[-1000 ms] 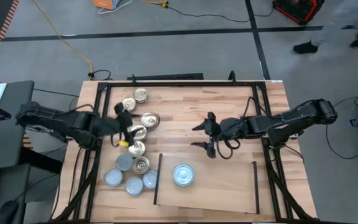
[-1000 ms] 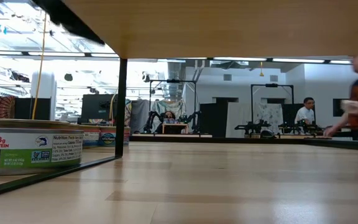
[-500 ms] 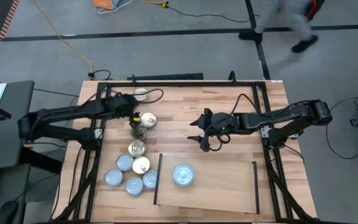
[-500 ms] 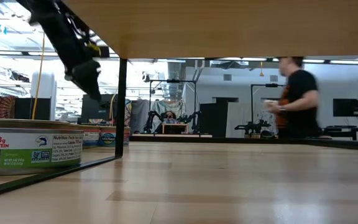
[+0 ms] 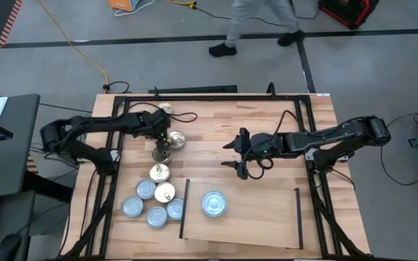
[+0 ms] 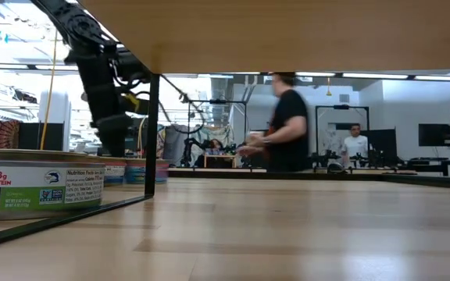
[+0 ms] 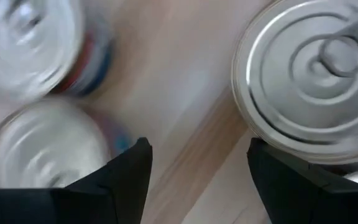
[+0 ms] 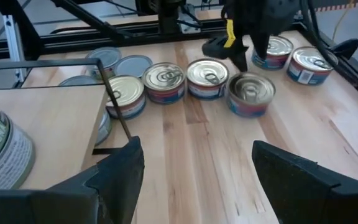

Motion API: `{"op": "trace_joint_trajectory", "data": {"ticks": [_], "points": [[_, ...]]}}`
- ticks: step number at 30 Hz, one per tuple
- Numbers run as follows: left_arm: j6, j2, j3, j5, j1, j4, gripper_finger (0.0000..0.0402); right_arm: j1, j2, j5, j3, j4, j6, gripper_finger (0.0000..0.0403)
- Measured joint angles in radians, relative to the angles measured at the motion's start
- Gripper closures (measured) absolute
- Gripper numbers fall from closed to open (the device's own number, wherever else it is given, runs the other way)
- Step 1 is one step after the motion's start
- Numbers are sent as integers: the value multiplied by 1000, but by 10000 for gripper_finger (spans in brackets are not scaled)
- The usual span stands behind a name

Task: Stack canned seafood by type on shelf
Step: Put the blue-pink tuna can on the shelf

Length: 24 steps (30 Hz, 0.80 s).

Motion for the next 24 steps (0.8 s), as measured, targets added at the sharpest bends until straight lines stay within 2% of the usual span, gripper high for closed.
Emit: {"op": "trace_joint_trajectory", "data": {"ticks": [8, 12, 18, 24], "points": [[33, 155, 0, 275, -12, 484, 150, 0, 0, 0, 0, 4, -2, 81], [74, 201, 7, 434, -14, 609, 150, 0, -17, 0, 0, -32, 0, 81], [102, 158, 11, 420, -11, 622, 150, 7, -45, 11, 1, -71, 16, 81], [-4, 167, 11, 443, -42, 623, 150, 10, -45, 26, 1, -66, 16, 81]]}}
